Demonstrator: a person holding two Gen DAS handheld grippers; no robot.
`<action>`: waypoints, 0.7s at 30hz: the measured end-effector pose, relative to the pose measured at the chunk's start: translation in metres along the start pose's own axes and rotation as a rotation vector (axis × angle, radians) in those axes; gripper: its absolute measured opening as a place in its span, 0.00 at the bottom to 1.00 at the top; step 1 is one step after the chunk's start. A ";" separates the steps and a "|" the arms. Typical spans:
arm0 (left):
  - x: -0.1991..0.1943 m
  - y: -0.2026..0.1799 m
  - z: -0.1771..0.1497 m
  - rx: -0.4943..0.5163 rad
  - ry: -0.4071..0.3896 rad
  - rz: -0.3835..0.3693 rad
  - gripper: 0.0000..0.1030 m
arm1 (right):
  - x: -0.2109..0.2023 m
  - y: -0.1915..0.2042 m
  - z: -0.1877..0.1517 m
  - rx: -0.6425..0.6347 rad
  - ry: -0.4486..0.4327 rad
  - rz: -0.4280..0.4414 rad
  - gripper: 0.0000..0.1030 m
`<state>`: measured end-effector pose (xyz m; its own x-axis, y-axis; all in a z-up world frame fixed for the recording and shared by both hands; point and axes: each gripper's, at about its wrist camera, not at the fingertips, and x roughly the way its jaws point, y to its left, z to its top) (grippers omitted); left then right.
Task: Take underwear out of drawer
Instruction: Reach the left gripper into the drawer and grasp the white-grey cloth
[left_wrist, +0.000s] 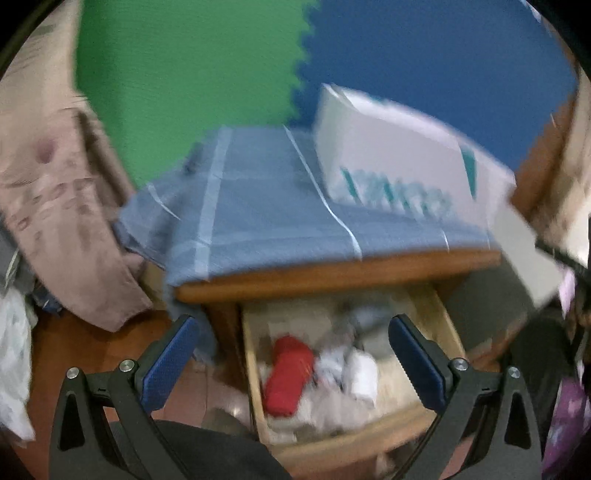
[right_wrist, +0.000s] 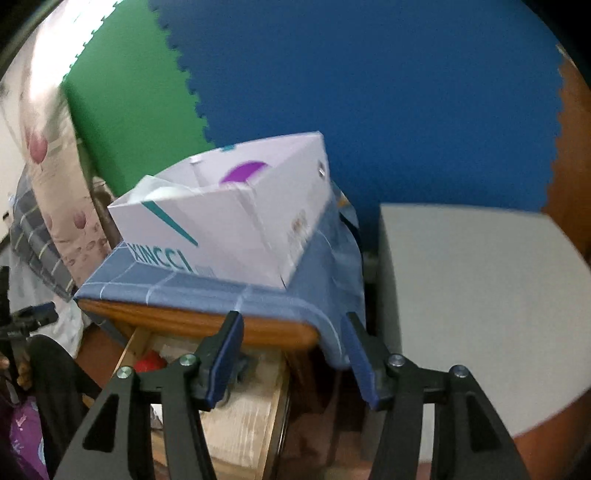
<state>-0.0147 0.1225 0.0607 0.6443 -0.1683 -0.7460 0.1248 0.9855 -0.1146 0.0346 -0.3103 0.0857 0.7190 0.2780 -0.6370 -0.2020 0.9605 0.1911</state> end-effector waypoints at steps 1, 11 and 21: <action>0.006 -0.009 -0.003 0.038 0.037 0.003 0.99 | -0.001 0.000 -0.002 0.010 0.005 0.000 0.55; 0.113 -0.041 -0.039 -0.086 0.528 0.003 0.98 | -0.007 0.003 -0.004 0.011 -0.044 0.076 0.55; 0.157 -0.048 -0.063 -0.221 0.704 0.059 0.97 | -0.010 -0.001 -0.005 0.028 -0.062 0.117 0.55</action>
<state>0.0336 0.0501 -0.0924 -0.0004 -0.1358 -0.9907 -0.0983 0.9860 -0.1351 0.0238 -0.3139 0.0880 0.7318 0.3861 -0.5616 -0.2686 0.9207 0.2831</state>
